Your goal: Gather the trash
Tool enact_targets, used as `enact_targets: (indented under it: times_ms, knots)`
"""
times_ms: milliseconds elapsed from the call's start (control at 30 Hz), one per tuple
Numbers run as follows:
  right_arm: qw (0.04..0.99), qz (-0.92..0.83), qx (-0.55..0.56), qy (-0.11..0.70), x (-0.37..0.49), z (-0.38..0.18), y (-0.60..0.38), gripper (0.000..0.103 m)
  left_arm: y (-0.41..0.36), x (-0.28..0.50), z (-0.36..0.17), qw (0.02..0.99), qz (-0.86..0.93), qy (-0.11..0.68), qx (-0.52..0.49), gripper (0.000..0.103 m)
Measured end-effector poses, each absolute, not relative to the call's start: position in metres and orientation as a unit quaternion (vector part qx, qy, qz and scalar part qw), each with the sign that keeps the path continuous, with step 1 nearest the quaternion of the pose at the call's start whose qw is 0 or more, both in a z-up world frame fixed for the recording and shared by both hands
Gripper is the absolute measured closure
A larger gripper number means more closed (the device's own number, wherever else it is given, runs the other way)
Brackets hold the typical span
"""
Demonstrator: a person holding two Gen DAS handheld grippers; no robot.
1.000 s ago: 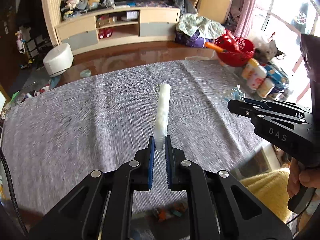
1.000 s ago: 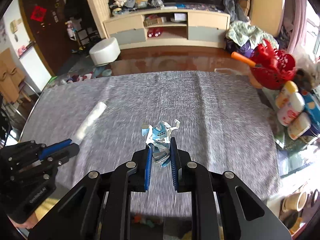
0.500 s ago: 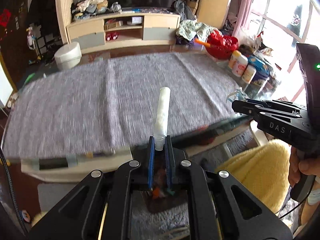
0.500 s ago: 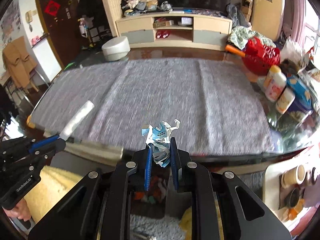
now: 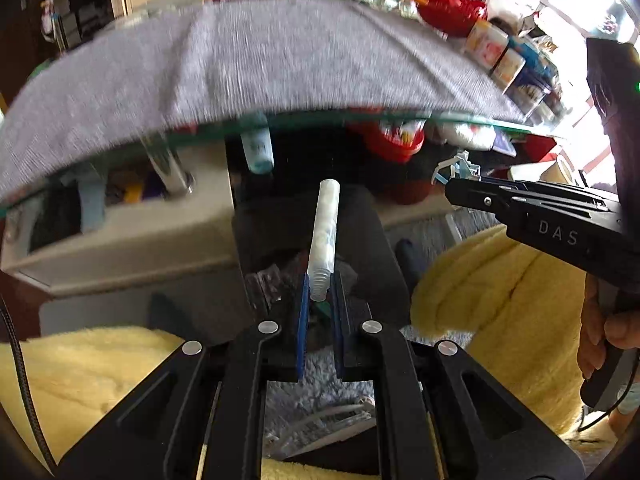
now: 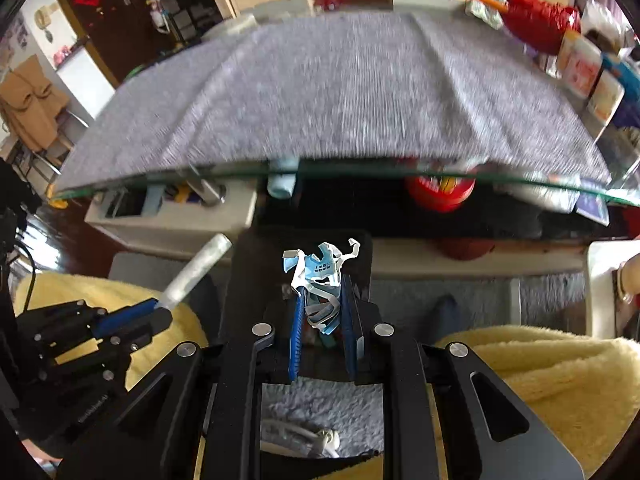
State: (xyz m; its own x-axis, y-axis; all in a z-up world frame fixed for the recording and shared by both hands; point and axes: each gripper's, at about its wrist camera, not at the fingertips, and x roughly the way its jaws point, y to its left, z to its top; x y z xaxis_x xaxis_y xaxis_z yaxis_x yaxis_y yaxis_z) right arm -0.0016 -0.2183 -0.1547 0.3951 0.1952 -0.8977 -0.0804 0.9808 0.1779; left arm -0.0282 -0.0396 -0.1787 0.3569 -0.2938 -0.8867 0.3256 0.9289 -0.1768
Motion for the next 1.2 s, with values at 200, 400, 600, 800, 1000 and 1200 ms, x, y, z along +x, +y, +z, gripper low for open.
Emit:
enact_targets:
  times_ms: [200, 400, 600, 800, 1000, 1200]
  knots:
    - [0.806, 0.096, 0.08, 0.579, 0.01, -0.204, -0.213, 0.085, -0.04, -0.012, -0.222, 0.803, -0.182, 0.568, -0.004, 0.094]
    - [0.785, 0.093, 0.094, 0.606, 0.023, -0.24, -0.212, 0.084, -0.044, 0.002, -0.253, 0.782, -0.185, 0.595, -0.013, 0.094]
    - [0.775, 0.09, 0.093, 0.619, 0.031, -0.249, -0.212, 0.082, -0.047, 0.013, -0.27, 0.766, -0.194, 0.612, -0.021, 0.094]
    - [0.774, 0.081, 0.087, 0.621, 0.039, -0.25, -0.212, 0.051, -0.047, 0.02, -0.272, 0.767, -0.18, 0.615, -0.014, 0.084]
    - [0.784, 0.069, 0.089, 0.61, 0.042, -0.239, -0.218, 0.036, -0.042, 0.022, -0.264, 0.776, -0.17, 0.608, -0.012, 0.056]
    - [0.804, 0.053, 0.078, 0.587, 0.041, -0.214, -0.226, 0.007, -0.036, 0.021, -0.236, 0.803, -0.145, 0.578, 0.002, 0.016]
